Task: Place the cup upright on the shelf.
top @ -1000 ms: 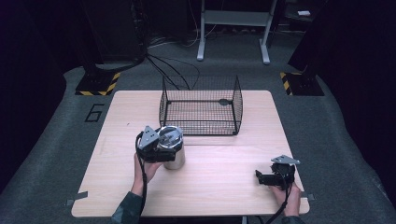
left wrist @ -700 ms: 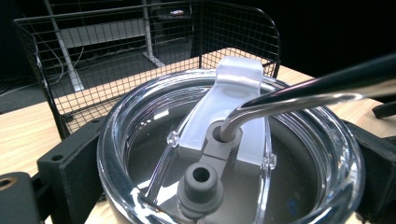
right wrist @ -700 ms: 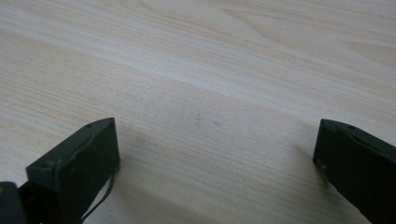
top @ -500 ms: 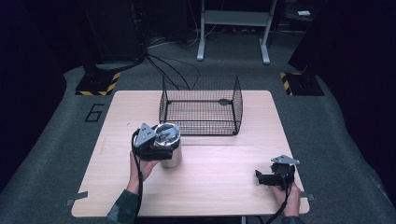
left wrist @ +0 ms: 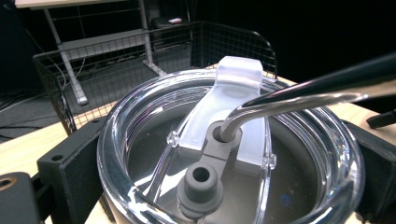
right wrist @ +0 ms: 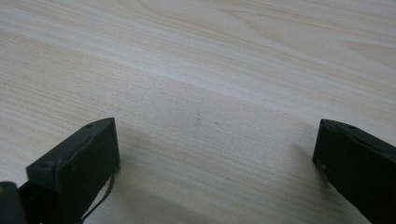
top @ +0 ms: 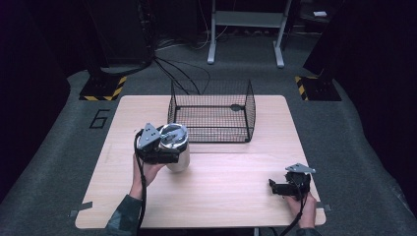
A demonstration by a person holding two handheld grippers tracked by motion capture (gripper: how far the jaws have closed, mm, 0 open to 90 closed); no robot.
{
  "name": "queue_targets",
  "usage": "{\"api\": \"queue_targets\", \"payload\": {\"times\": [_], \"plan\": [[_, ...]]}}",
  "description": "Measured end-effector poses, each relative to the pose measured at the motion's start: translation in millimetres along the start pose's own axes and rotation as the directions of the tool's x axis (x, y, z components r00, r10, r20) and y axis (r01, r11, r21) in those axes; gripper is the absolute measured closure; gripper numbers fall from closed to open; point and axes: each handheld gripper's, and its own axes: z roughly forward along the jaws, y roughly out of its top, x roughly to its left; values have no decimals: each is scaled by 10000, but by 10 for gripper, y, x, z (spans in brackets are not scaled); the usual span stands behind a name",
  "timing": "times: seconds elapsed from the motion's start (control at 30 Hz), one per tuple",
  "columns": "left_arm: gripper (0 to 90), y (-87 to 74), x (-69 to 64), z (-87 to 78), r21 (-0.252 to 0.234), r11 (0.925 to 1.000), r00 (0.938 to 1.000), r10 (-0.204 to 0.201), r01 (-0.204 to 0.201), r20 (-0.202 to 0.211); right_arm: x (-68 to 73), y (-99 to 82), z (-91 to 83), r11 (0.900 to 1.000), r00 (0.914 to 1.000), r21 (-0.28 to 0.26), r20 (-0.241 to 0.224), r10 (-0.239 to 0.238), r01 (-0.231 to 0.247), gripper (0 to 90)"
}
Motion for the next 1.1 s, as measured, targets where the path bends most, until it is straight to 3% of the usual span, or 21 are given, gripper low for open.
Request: {"api": "queue_targets", "payload": {"times": [0.17, 0.3, 1.1], "plan": [[38, 94, -4, -12, -126, 9998, 9998, 172, -171, 43, 0, 0, 1, 10000, 10000, 7, -2, 6, -6, 0], [38, 160, 8, -13, -192, 9998, 9998, 30, -26, 212, 0, 1, 1, 10000, 10000, 9, -6, 10, -10, 0], [39, 558, 115, 27, -407, 9988, 9982, 309, -288, 512, -1, 1, 1, 10000, 10000, 13, -6, -2, 2, 0]]}}
